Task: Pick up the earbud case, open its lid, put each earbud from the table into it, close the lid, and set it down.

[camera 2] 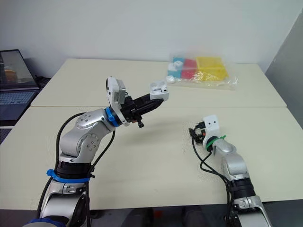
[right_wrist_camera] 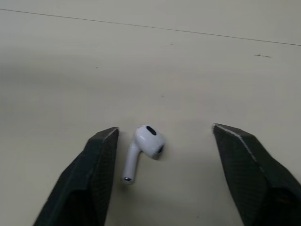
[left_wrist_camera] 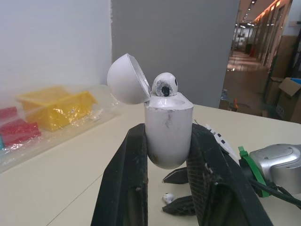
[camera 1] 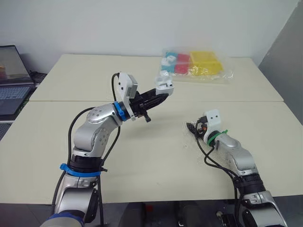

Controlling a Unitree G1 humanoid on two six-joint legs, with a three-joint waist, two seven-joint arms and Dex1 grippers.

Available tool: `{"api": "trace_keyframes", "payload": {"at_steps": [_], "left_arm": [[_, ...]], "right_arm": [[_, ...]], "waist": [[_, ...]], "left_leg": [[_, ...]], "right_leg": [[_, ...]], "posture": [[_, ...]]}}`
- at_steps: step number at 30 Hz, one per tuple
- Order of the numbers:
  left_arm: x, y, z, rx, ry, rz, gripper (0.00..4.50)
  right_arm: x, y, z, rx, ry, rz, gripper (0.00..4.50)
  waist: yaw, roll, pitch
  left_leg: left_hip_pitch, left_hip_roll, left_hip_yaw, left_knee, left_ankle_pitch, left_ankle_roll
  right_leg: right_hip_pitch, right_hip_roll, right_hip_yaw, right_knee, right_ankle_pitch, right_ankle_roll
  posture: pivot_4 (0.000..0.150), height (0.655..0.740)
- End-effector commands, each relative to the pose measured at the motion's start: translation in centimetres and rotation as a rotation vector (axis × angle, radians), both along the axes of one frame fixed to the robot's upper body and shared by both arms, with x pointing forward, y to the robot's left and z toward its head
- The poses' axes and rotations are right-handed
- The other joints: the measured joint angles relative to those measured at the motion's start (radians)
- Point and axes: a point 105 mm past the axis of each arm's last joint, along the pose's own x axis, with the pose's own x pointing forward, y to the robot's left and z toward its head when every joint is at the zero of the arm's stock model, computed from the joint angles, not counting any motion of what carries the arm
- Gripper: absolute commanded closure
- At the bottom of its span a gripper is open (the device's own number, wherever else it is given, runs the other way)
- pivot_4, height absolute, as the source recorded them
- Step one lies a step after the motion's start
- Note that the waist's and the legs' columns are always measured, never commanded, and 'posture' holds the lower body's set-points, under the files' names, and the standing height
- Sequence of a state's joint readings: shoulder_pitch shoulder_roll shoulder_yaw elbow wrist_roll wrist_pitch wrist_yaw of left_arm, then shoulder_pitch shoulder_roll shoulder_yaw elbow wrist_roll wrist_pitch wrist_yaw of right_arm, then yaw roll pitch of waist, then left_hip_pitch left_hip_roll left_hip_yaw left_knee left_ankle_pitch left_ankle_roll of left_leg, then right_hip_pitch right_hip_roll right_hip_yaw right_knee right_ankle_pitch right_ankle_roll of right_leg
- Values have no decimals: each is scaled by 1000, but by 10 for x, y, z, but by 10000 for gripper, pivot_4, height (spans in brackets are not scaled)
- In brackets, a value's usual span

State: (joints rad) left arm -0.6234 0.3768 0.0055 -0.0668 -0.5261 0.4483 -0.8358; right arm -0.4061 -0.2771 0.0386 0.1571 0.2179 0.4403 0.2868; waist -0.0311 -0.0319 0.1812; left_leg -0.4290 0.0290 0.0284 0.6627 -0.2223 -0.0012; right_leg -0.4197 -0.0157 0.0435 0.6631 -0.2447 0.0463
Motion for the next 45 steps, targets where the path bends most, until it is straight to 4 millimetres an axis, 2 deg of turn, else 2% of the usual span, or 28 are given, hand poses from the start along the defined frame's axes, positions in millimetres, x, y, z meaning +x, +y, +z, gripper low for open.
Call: {"api": "trace_keyframes", "payload": {"at_steps": [1, 6, 7, 9, 13, 17, 19, 20, 21, 23, 25, 29, 32, 39, 45], "left_arm": [[-5, -3, 13, -9, -60, -21, 37627], [-5, -4, 14, -10, -64, -21, 37627], [-5, -4, 14, -10, -63, -22, 37627], [-5, -3, 13, -10, -61, -21, 37627], [-5, -2, 11, -9, -56, -21, 37627], [-7, -3, 8, -4, -49, -31, 37627], [-7, -2, 6, -2, -46, -36, 37627], [-7, -2, 4, -1, -43, -37, 37627], [-7, -2, 3, -3, -41, -37, 37627], [-7, -3, 2, -7, -39, -37, 37627], [-8, -4, 3, -12, -39, -40, 37627], [-9, -5, 1, -16, -33, -42, 37627], [-12, -5, 0, -18, -30, -42, 37627], [-16, -4, -3, -18, -18, -30, 37627], [-21, -1, -7, -12, 2, -23, 37627]], "right_arm": [[-6, 4, -12, -20, 31, 29, 23378], [-11, 14, -13, -61, 11, 102, 40205], [-13, 15, -11, -77, 2, 121, 40752], [-18, 7, -6, -106, -8, 164, 40750], [-42, -13, 8, -194, 8, 335, 40750], [-80, -38, 22, -346, 70, 549, 40750], [-102, -63, 24, -448, 176, 638, 40750], [-116, -83, 24, -534, 261, 694, 40750], [-126, -103, 24, -635, 348, 725, 40750], [-137, -131, 25, -769, 467, 765, 40750], [-139, -148, 28, -841, 513, 782, 40750], [-131, -170, 28, -993, 519, 816, 40750], [-127, -174, 23, -1032, 520, 852, 40750], [-135, -193, 11, -1118, 584, 911, 40750], [-137, -188, 8, -1071, 585, 922, 40750]], "waist": [[0, 0, 0], [-1, 0, 0], [-1, 0, 0], [0, 0, 0], [7, 0, 0], [10, 0, 0], [9, 2, 0], [10, 3, 0], [10, 3, 0], [9, 2, 0], [2, 2, 0], [-3, 2, 1], [-1, 2, 1], [2, 2, 1], [6, 2, 1]], "left_leg": [[0, 0, 0, 0, 0, 0], [0, 0, 0, -1, 0, 0], [0, 0, 0, -1, 0, 0], [0, 0, 0, -1, 0, 0], [-1, -1, 0, -1, 0, 0], [-2, -2, 0, -1, 0, 0], [-2, -1, 0, -1, 0, 0], [-2, -2, 0, -1, 0, 0], [-2, -2, 0, 0, 0, 0], [-1, -2, 1, 0, 0, 0], [1, -1, 2, 1, 0, 0], [8, -1, 3, 0, 0, 0], [12, -1, 3, -1, 0, 0], [12, 0, 3, -1, 0, 0], [13, -1, 2, 0, 0, 0]], "right_leg": [[0, 0, 0, 0, 0, 0], [0, 1, 0, 0, 2, -4], [0, 1, 0, 0, 2, -4], [0, 1, 0, 0, 2, -4], [0, 0, 0, -1, 2, -4], [0, -1, 0, -2, 0, 0], [0, -1, -1, -3, -1, 1], [0, -2, 0, -2, -1, 1], [0, -2, 0, -2, -1, 1], [0, -2, 0, -2, -1, 1], [1, -1, 0, -2, 0, 0], [6, 2, 1, -2, 0, -2], [9, 2, 1, -1, -3, -7], [10, -1, 1, -2, -1, -1], [14, -3, 1, -3, -3, -4]], "posture": [[1500, 7400], [1500, 7400], [1500, 7400], [1500, 7400], [1500, 7400], [1500, 7400], [1500, 7400], [1500, 7400], [1500, 7400], [1500, 7400], [1500, 7400], [1500, 7400], [1500, 7400], [1500, 7400], [1500, 7400]]}}
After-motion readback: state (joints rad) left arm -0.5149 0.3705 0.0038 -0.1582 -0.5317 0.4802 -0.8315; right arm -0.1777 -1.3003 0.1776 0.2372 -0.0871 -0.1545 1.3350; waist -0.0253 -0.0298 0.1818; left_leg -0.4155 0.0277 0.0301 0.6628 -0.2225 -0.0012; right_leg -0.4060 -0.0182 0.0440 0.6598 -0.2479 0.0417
